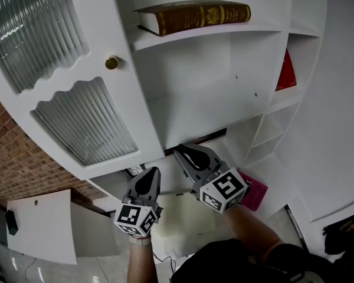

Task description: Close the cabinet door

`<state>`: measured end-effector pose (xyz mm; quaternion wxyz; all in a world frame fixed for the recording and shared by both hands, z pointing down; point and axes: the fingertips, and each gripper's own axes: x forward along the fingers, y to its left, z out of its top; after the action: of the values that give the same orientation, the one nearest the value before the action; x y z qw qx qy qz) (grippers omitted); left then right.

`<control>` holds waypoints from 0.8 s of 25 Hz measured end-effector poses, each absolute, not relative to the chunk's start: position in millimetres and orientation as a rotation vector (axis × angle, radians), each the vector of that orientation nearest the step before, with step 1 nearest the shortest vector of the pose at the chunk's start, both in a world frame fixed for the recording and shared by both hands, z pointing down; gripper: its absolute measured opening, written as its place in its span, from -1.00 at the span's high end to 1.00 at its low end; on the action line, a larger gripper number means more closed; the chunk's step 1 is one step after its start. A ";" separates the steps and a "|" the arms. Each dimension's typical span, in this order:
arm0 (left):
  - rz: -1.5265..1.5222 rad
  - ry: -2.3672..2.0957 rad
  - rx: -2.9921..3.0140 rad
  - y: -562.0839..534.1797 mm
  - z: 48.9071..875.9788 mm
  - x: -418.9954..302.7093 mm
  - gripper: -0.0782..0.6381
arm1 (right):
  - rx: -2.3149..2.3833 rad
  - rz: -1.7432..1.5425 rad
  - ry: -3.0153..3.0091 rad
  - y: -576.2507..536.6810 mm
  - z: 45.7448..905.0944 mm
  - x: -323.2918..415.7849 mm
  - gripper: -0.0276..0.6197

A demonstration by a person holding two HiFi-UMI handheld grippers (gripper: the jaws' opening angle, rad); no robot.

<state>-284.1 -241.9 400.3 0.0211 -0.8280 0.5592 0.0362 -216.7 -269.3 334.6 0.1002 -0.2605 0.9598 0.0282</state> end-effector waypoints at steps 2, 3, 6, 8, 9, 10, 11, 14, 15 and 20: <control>0.098 1.740 -2.583 -238.6 407.5 -275.4 0.76 | -0.774 0.064 2.854 -265.6 344.1 -208.6 0.74; 0.092 1.741 -2.593 -237.7 411.4 -270.4 0.76 | -0.776 0.052 2.862 -264.3 349.7 -204.2 0.74; 0.070 1.743 -2.628 -237.4 426.0 -253.8 0.76 | -0.785 0.016 2.889 -262.8 369.0 -190.0 0.74; 0.048 1.745 -2.654 -237.0 438.3 -242.8 0.76 | -0.792 -0.010 2.908 -261.9 382.7 -180.0 0.74; 0.037 1.747 -2.668 -236.6 444.8 -237.3 0.76 | -0.796 -0.025 2.917 -261.2 389.7 -174.7 0.73; 0.027 1.750 -2.681 -236.0 451.2 -232.0 0.76 | -0.803 -0.038 2.927 -260.4 396.8 -169.0 0.74; 0.017 1.751 -2.695 -235.4 457.3 -226.5 0.76 | -0.811 -0.050 2.937 -259.5 404.1 -163.0 0.74; -0.023 1.745 -2.739 -233.6 475.1 -209.0 0.76 | -0.841 -0.088 2.966 -257.0 425.9 -144.1 0.74; -0.041 1.742 -2.748 -233.2 480.9 -203.3 0.76 | -0.850 -0.100 2.976 -256.0 433.2 -137.8 0.74; -0.145 1.711 -2.724 -233.4 502.7 -176.3 0.76 | -0.910 -0.110 3.041 -252.9 468.3 -104.2 0.74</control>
<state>-176.3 -233.4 502.7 -0.0392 -0.8453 0.5310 -0.0450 -104.2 -252.9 468.3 -0.0173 -0.2863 0.9573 -0.0346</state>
